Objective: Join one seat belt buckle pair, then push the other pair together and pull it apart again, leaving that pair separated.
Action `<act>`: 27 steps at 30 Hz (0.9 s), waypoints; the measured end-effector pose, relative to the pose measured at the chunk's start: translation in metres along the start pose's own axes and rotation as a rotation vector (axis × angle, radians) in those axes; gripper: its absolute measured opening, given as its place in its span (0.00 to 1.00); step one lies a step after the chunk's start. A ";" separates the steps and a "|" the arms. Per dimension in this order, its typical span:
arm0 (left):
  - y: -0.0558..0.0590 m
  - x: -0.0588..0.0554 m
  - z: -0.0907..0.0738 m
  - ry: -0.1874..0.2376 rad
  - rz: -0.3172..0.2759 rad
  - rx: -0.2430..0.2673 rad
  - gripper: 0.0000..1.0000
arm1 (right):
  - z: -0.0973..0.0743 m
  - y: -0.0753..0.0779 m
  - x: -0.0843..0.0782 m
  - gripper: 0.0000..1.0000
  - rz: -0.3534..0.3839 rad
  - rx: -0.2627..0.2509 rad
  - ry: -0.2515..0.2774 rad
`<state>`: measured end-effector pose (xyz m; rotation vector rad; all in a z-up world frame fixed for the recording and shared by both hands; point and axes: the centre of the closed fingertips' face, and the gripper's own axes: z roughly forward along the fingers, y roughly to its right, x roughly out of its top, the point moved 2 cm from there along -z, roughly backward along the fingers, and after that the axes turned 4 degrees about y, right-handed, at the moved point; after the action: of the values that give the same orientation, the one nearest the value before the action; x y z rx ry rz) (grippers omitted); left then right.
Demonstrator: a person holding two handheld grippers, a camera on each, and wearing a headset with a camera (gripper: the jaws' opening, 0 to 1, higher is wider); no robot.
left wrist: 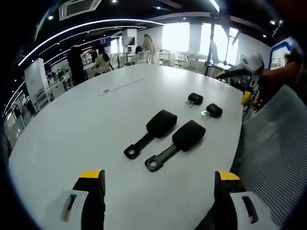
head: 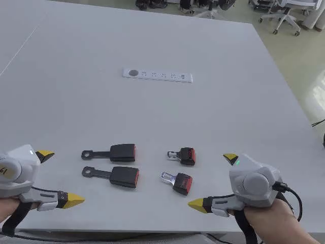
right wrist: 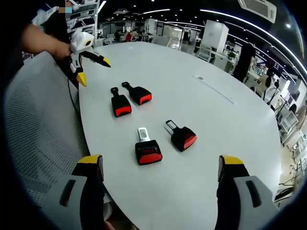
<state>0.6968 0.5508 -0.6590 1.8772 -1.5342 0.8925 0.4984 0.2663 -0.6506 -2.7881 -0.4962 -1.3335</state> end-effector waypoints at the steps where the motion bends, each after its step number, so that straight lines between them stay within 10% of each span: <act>1: -0.001 0.001 0.000 0.000 0.000 0.004 0.95 | 0.000 0.000 0.000 1.00 0.001 0.000 0.000; 27: 0.004 -0.001 0.000 0.001 -0.010 -0.014 0.95 | -0.001 0.005 0.003 1.00 0.013 -0.016 0.011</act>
<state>0.6930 0.5501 -0.6596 1.8730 -1.5256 0.8763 0.5009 0.2620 -0.6472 -2.7907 -0.4688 -1.3554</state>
